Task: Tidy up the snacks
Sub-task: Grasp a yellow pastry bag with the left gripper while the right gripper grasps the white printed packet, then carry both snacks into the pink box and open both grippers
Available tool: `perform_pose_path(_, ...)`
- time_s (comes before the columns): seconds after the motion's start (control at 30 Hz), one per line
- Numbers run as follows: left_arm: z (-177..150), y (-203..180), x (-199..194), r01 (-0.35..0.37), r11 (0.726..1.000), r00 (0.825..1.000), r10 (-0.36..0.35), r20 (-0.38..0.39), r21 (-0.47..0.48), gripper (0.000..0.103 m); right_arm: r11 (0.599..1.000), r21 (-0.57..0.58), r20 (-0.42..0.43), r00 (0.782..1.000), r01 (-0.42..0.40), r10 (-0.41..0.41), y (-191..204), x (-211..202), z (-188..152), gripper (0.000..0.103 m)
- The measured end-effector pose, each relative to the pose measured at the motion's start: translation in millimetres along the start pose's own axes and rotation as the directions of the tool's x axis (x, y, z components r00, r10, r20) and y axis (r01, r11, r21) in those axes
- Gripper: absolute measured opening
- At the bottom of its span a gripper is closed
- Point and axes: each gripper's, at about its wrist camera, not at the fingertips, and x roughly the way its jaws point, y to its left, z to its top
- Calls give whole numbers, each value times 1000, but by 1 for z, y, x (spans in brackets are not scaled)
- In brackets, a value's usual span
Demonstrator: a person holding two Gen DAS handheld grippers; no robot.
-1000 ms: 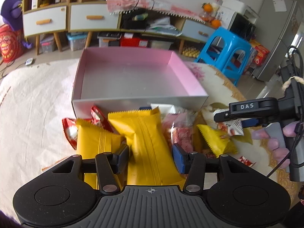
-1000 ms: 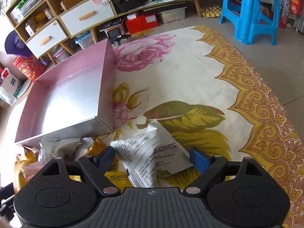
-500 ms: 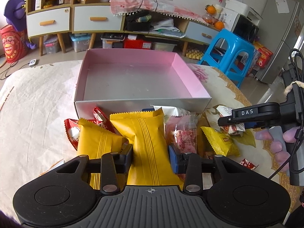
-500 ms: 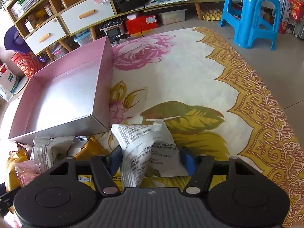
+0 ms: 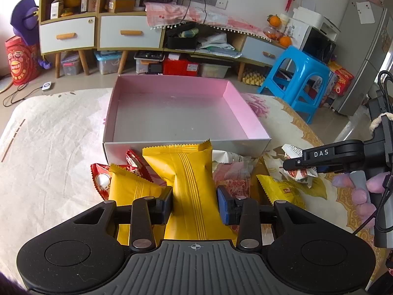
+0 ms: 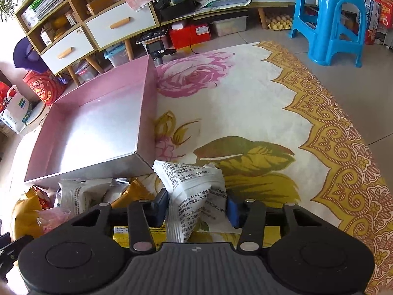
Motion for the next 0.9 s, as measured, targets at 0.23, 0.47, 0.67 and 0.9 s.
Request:
perform_pose_path(0.23,4,-2,-9,-4,1000,1000,4,23,-10,34,1000,7,31,999,-13,13,3,-15,3,38)
perform_pose_path(0.47,17,-4,-20,-16,1000,998,17,53,-20,34,998,-3,66,996,-55,55,22,-36,10,38)
perform_pose_path(0.67,41,2,-15,-28,999,997,31,67,-36,34,994,-24,71,992,-103,105,43,-42,20,38)
perform_pose_path(0.9,71,21,8,-63,997,993,68,96,-48,34,979,-6,69,976,-204,204,60,-35,43,38)
